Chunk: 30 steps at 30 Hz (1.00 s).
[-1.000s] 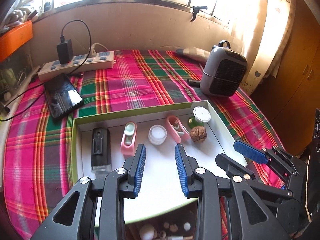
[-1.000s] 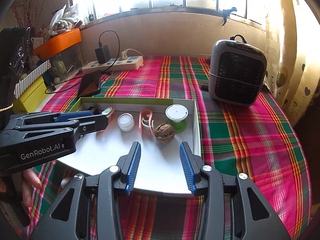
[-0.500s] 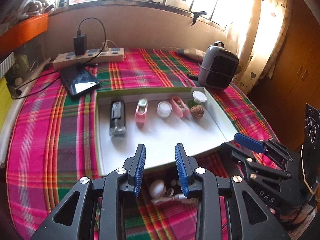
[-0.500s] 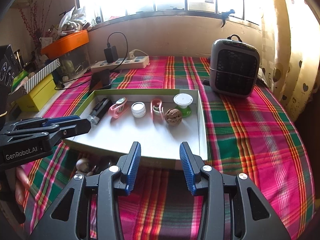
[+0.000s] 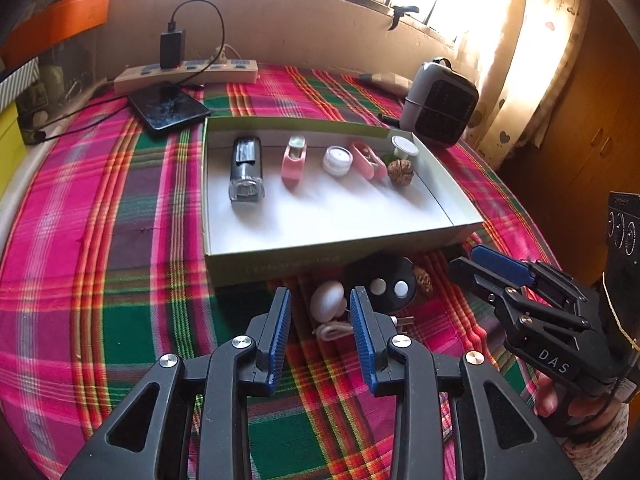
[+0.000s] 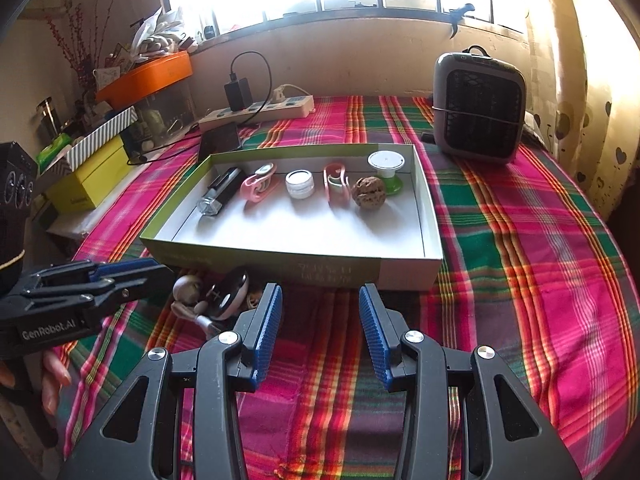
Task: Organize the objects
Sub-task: 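Withdraw both tools from the box toward the remaining loose items, then move the left tool toward the white cable plug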
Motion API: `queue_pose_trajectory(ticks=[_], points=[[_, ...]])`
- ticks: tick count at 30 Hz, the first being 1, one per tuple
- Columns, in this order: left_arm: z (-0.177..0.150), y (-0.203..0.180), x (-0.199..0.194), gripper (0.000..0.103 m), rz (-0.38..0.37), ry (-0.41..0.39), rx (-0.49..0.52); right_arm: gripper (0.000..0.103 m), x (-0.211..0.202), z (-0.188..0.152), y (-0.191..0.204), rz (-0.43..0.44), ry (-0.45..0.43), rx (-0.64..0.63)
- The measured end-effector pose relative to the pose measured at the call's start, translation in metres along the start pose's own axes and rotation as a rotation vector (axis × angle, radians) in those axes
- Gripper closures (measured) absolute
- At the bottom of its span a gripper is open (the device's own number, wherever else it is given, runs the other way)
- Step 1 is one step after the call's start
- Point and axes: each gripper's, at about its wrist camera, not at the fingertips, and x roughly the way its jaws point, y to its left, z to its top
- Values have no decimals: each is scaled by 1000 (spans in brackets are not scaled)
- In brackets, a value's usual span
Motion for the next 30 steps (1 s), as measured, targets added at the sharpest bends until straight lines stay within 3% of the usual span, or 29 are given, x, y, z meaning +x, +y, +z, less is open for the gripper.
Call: queue_pose_trajectory(ticks=[16, 25, 30], points=[[-21, -12, 8, 74, -61, 47, 18, 61, -6, -9, 1, 0, -3, 10], [-37, -33, -2, 74, -107, 72, 106, 61, -12, -11, -4, -9, -11, 26], [-33, -34, -3, 74, -68, 46, 146, 61, -12, -13, -9, -12, -11, 41]])
